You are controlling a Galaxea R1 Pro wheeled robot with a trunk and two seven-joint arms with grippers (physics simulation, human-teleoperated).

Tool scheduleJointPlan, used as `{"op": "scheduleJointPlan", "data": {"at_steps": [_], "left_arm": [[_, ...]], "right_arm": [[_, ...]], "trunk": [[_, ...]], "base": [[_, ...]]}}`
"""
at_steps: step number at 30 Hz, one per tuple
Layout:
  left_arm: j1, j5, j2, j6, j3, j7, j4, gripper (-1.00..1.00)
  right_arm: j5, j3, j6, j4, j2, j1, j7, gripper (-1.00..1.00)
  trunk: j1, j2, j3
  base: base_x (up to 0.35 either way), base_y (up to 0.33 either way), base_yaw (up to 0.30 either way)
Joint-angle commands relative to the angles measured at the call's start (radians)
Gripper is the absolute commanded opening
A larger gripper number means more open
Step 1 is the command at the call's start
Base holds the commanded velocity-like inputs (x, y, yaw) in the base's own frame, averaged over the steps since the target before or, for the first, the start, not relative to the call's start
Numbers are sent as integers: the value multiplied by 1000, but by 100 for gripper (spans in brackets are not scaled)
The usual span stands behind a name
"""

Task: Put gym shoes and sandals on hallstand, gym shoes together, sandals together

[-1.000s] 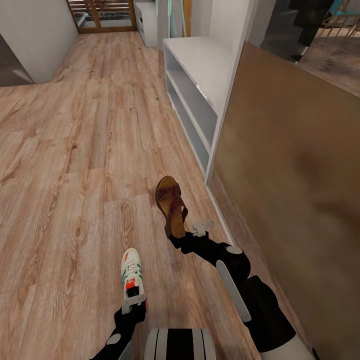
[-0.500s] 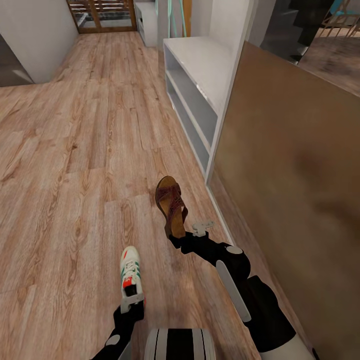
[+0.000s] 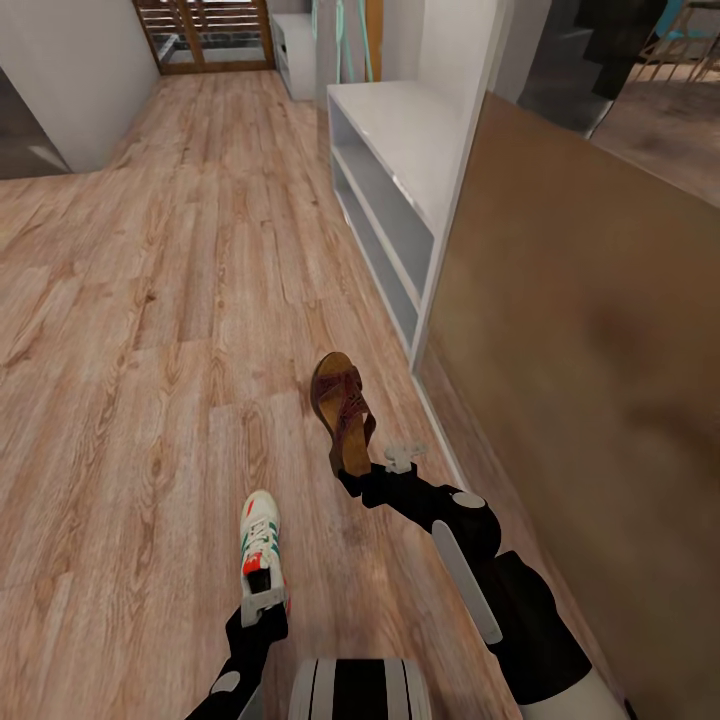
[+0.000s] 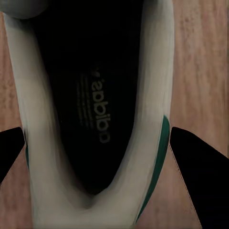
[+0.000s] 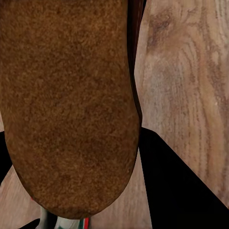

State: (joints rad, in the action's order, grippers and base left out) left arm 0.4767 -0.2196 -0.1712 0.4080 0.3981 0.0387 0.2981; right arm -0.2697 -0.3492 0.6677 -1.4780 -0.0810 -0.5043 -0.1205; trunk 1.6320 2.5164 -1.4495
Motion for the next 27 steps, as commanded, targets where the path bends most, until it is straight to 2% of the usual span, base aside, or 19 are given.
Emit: {"op": "scheduleJointPlan", "data": {"at_steps": [1,9,13,15,16,18,19,21,24,27], "left_arm": [[0,-10,-1,3,6,4,-1,-100],[1,-10,0,2,9,4,-1,-100],[4,-10,10,-2,9,-1,1,-100],[6,-10,33,-8,10,-5,2,-100],[7,-10,59,-10,10,-6,3,-100],[7,-9,89,-12,11,-10,3,-100],[6,-9,124,-13,14,-25,2,-100],[0,-8,157,-14,17,-56,0,-100],[-2,-8,186,-15,18,-72,-4,-100],[-7,-8,218,-15,19,-80,-7,-100]], "right_arm": [[0,1,6,-1,0,0,-2,-100],[0,0,6,-1,0,0,-2,-100],[1,-4,6,2,1,0,-3,-100],[2,-6,6,7,4,0,-4,-100],[2,-8,6,9,5,0,-5,-100],[3,-10,6,12,5,0,-5,-100],[4,-22,5,15,6,0,-5,-100],[4,-54,5,20,6,0,-5,-100],[7,-79,4,21,6,0,-4,-100],[28,-102,2,22,6,1,-3,-100]], "trunk": [[-1,0,3],[-4,-2,34],[-6,-3,50],[-7,-3,58],[-7,-4,61],[-8,-4,69],[-9,-4,73],[-10,-5,81],[-11,-5,92],[-12,-6,104]], "base": [[0,0,0],[0,0,0],[0,0,0],[0,0,0],[0,0,0],[0,0,0],[0,0,0],[0,0,0],[0,0,0],[0,0,0]]}}
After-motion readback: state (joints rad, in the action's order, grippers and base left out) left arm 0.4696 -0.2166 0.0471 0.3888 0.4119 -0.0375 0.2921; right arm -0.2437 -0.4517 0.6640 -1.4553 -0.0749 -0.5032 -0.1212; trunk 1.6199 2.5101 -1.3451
